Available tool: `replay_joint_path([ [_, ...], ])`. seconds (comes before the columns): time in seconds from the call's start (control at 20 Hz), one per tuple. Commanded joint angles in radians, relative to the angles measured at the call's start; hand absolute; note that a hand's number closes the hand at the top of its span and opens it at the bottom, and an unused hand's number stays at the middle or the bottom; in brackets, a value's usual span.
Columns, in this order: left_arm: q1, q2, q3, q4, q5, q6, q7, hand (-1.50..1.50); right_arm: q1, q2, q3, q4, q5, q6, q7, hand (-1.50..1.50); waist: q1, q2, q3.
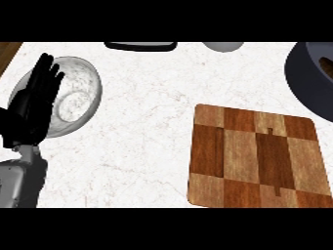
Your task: Pick the croissant from the cutting board and place it in the pot
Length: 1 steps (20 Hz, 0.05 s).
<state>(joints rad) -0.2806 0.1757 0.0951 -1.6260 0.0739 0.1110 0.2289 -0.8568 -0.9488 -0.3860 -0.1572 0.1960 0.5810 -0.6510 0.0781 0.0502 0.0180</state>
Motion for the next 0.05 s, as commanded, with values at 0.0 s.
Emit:
replay_joint_path([
  [0.0,0.011,0.004,-0.001,-0.010,0.007,-0.012,-0.001,0.00,0.027,-0.014,-0.007,-0.005,-0.013,0.149,-0.100,-1.50,0.009,0.000,0.002],
])
